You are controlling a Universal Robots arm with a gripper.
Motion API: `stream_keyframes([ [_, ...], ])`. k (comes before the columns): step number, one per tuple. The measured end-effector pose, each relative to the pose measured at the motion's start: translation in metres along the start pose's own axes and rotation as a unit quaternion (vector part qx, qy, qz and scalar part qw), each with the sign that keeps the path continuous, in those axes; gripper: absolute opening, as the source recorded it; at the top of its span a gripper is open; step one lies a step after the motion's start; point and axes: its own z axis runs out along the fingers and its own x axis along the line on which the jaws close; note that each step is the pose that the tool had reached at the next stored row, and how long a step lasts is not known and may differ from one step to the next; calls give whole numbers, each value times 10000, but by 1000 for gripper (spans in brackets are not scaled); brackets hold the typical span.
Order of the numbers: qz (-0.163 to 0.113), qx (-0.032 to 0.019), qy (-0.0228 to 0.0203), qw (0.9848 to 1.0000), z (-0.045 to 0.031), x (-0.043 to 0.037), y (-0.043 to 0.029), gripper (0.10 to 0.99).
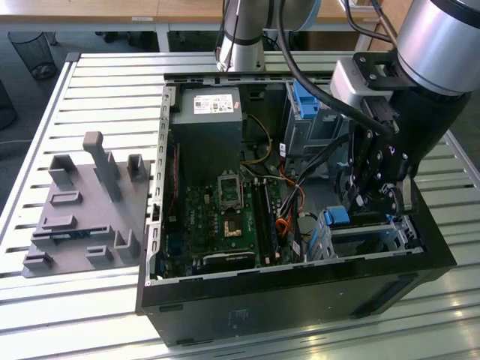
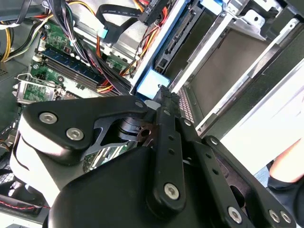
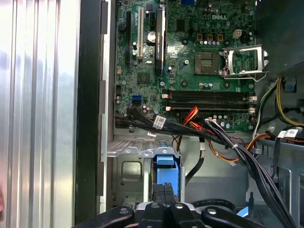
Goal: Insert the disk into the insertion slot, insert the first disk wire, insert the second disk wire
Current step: 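Insert the first disk wire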
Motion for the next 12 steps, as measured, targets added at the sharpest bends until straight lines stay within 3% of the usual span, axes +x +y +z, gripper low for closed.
stream_keyframes([
  [12,0,-2,-6,10000,-1,0,-154,106],
])
